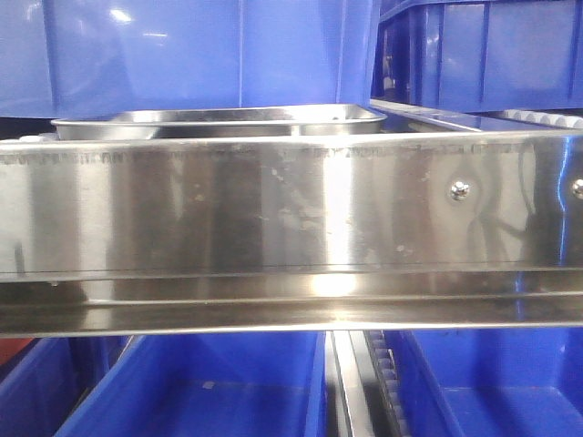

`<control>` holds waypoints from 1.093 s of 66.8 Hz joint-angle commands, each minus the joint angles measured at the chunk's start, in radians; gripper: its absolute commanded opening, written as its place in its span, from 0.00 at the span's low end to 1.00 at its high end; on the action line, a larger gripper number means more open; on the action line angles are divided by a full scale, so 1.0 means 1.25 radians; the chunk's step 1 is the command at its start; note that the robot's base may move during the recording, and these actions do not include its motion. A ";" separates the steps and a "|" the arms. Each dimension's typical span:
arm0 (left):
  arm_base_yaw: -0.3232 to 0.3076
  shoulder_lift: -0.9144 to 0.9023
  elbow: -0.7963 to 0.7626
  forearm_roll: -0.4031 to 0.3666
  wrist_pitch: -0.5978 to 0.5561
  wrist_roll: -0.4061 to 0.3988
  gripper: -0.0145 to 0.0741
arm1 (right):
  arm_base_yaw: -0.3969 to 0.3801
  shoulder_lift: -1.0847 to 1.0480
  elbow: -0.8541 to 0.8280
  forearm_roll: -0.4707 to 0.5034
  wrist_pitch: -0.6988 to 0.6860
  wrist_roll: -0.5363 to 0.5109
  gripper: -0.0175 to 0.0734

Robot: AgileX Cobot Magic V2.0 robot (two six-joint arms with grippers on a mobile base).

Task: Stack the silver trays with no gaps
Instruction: 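Reach both grippers toward the silver tray on the upper shelf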

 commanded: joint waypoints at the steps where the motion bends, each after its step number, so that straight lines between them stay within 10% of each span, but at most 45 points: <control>1: -0.005 -0.003 -0.002 0.003 -0.010 -0.004 0.15 | -0.003 -0.003 -0.001 0.001 -0.016 -0.003 0.17; 27: -0.005 -0.003 -0.002 0.002 -0.161 -0.002 0.15 | -0.003 -0.003 -0.001 0.001 -0.236 0.000 0.17; 35: -0.005 -0.003 -0.037 -0.004 -0.189 -0.002 0.15 | -0.003 -0.003 -0.074 0.001 -0.138 0.006 0.17; 73: -0.005 0.199 -0.458 0.000 0.423 -0.002 0.15 | -0.003 0.306 -0.545 0.002 0.558 0.022 0.17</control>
